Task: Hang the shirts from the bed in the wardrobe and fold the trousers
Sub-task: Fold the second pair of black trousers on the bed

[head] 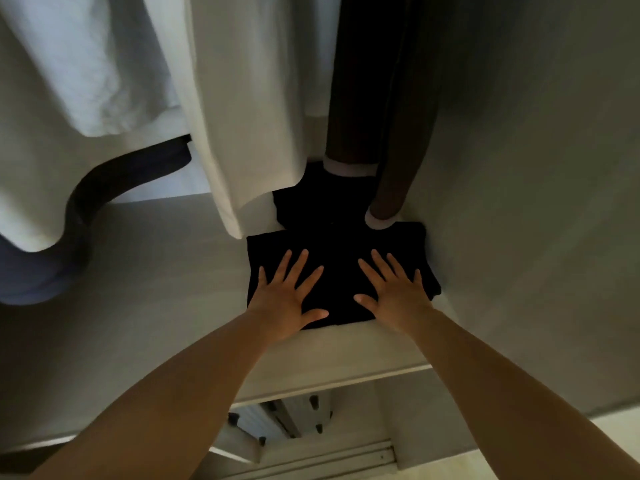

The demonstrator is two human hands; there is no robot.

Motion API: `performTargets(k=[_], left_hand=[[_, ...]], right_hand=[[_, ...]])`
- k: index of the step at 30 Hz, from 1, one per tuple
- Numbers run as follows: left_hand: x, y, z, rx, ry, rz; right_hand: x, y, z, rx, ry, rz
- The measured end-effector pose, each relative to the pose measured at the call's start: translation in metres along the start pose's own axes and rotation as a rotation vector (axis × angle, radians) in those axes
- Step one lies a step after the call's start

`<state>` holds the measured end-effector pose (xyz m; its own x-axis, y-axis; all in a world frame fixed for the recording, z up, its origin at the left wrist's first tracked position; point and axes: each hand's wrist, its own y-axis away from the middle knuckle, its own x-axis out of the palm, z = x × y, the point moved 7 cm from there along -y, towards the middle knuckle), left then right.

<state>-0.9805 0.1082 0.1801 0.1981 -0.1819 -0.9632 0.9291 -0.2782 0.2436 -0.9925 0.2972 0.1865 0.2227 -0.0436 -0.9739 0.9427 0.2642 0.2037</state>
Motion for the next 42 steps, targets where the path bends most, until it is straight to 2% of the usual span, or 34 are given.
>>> performTargets(k=[15,24,29,32,42], left_hand=[[-0.008,-0.039,0.007,-0.087,-0.048,0.059],[-0.022,-0.04,0.012,-0.078,0.087,-0.004],[-0.043,-0.018,-0.002,-0.121,0.293,-0.236],[-0.045,0.004,-0.002,-0.15,0.199,-0.314],[-0.024,0.098,0.026,-0.461,0.135,-0.313]], right_hand=[[-0.011,-0.035,-0.022,-0.059,-0.051,0.128],[-0.013,-0.037,-0.019,-0.026,0.072,0.027],[-0.025,-0.024,-0.003,-0.081,0.058,-0.16],[-0.025,-0.011,0.012,-0.133,0.034,-0.245],[-0.019,0.022,0.089,-0.382,0.045,-0.288]])
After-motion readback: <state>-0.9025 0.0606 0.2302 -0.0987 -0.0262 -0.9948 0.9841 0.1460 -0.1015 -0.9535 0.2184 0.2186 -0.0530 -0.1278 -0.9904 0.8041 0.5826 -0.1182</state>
